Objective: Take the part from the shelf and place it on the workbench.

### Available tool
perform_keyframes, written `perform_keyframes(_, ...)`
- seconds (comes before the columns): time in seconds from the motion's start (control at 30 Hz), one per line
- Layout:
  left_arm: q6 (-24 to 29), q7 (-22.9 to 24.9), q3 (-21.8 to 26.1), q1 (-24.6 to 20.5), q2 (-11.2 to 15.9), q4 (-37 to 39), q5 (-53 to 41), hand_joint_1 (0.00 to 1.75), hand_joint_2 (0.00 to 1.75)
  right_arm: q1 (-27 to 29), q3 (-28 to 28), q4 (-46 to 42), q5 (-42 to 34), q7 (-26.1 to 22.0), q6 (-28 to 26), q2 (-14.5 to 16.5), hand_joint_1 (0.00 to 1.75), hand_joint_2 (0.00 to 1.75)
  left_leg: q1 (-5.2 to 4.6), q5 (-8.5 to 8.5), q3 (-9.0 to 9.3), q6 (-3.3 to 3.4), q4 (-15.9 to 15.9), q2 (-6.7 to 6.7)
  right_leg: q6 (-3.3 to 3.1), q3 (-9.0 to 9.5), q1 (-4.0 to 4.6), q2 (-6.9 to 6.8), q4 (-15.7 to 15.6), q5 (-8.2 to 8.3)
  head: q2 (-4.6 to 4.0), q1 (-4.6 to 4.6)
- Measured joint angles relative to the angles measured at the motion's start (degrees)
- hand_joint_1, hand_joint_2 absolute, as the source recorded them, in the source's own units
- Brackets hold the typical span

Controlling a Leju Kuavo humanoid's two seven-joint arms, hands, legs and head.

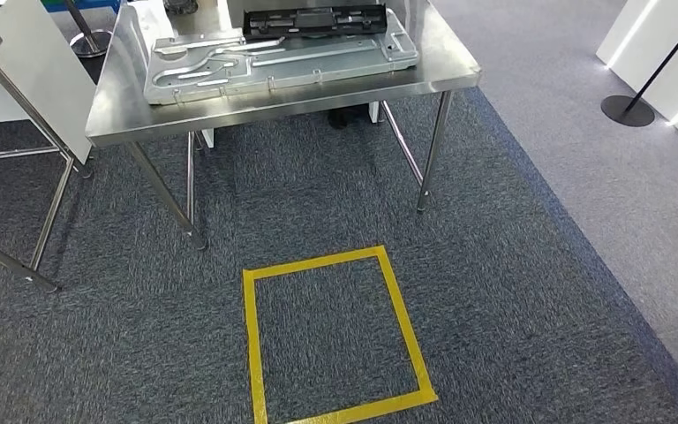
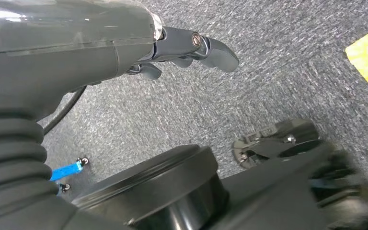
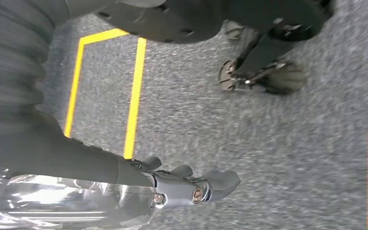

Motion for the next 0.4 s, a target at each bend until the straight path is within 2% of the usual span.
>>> perform_keyframes(0.07,0.0,0.0,0.0,0.1,0.0,0.0,0.0,0.00,1.75,0.0,0.0,0.0,0.0,0.0,0.0,0.0,0.00,1.75,0.10,-0.19,-0.76,-0.11,1.6,0.00,0.00,0.00,0.00,-0.02,0.0,0.00,0.00,0.00)
perform_keyframes(0.13,0.0,0.2,0.0,0.0,0.0,0.0,0.0,0.00,1.75,-0.1,0.0,0.0,0.0,-0.1,0.0,0.1,0.00,1.75,0.27,3.39,1.87,0.02,-3.9,-0.01,0.24,0.20,0.05,0.03,0.0,-0.03,0.00,0.00)
perform_keyframes(0.2,0.0,0.3,0.0,-0.1,0.0,0.0,0.0,0.00,1.75,-0.1,0.0,0.0,0.1,-0.1,0.0,0.1,0.00,1.75,0.16,7.10,5.40,0.65,-11.7,-0.08,0.89,0.27,0.13,0.16,0.0,0.02,0.00,0.00)
perform_keyframes(0.3,0.0,0.3,0.0,-0.1,0.0,0.0,0.0,0.00,1.75,-0.2,0.0,0.0,0.1,-0.1,0.0,0.1,0.00,1.75,0.03,7.45,5.65,1.75,-13.0,-0.10,2.03,0.26,0.11,0.22,-0.2,0.18,0.00,0.00)
perform_keyframes(0.37,0.0,0.3,0.0,-0.1,0.0,0.0,0.0,0.00,1.75,-0.2,0.0,0.0,0.1,-0.1,0.0,0.0,0.00,1.75,0.25,8.01,5.87,2.60,-13.7,0.02,2.45,-0.72,0.15,0.23,2.2,-1.62,0.00,0.00)
perform_keyframes(0.4,0.0,0.3,0.0,-0.2,0.0,0.0,0.0,0.00,1.75,-0.2,0.0,0.0,0.1,-0.1,0.0,0.0,0.00,1.75,0.34,8.18,5.96,2.80,-13.8,0.08,2.50,-1.10,0.13,0.23,3.1,-2.31,0.00,0.00)
